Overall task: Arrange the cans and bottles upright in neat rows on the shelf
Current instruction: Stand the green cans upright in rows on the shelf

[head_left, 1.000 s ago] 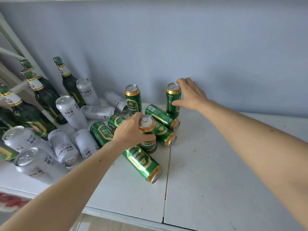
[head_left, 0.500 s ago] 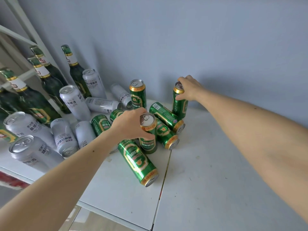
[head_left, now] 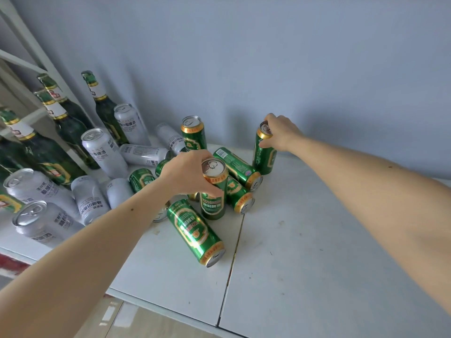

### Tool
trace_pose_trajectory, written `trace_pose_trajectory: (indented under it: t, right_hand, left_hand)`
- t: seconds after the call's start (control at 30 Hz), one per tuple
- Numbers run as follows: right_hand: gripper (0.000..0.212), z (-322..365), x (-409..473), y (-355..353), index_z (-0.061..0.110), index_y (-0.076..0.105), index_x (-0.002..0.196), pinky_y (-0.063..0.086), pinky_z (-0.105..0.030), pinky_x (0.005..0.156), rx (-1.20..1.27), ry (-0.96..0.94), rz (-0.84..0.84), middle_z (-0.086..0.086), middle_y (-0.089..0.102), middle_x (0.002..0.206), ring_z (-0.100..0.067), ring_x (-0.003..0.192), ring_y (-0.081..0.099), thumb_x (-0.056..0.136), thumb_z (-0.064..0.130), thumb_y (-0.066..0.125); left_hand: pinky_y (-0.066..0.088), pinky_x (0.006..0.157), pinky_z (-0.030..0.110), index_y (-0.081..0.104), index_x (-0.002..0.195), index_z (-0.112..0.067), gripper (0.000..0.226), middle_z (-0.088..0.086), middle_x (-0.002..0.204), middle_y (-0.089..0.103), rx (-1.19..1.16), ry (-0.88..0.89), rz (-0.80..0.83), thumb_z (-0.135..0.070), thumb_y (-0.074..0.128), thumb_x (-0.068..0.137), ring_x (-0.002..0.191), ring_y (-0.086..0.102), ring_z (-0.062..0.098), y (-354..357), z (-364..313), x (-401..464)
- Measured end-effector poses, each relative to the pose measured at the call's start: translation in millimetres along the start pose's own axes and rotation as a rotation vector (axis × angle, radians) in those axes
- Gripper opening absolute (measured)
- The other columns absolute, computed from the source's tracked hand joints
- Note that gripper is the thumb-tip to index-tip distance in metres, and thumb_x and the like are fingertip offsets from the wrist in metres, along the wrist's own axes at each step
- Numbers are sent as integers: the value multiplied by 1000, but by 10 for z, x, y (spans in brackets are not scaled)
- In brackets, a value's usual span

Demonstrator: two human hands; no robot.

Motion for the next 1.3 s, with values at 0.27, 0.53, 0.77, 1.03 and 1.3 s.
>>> trace_pose_trajectory:
  t: [0.27, 0.53, 0.77, 1.03, 1.3]
  right_hand:
    - [63, -450, -403, -242, 12, 44, 130, 47, -36, 78, -8, 60, 16, -13, 52, 123, -32, 108, 53, 79, 29, 76]
    - [62, -1023, -952, -522, 13, 45, 128, 46, -34, 75, 5, 148, 18, -9, 53, 119, -29, 103, 53, 77, 30, 77]
    - [63, -1502, -1474, -809, 14, 47, 126, 47, -33, 75, 13, 251, -21, -8, 53, 117, -28, 102, 54, 74, 30, 78]
    - [63, -2184, -2230, -1119, 13, 50, 120, 49, -36, 77, 6, 464, -138, -9, 57, 115, -30, 101, 55, 68, 32, 80]
    - [60, -2923, -2929, -1430, 9, 50, 116, 51, -39, 79, -24, 623, -215, -12, 57, 112, -32, 99, 57, 69, 31, 81]
  left_hand:
    - [57, 75, 38, 61, 97, -27, 65, -13, 88, 66, -23, 80, 91, -56, 86, 44, 83, 63, 11, 13, -542, 5]
    - [59, 76, 37, 64, 99, -30, 66, -15, 88, 70, -136, 115, 133, -53, 87, 42, 83, 66, 9, 255, -1148, 35]
    - [57, 77, 36, 60, 98, -31, 62, -13, 91, 68, -134, 169, 105, -47, 87, 45, 89, 64, 14, 471, -1747, 136]
    - [55, 73, 32, 59, 98, -27, 57, -10, 92, 66, -195, 306, 140, -37, 88, 50, 93, 60, 15, 768, -2474, 278]
    - [59, 76, 39, 61, 100, -21, 57, -5, 95, 67, -267, 374, 206, -28, 89, 51, 94, 62, 17, 1085, -3253, 303]
Point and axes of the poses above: each hand's wrist, its own x-axis towards the middle knuckle, its own y-axis out of the palm, z = x × y, the point moved 8 cm from there along x, towards the middle knuckle
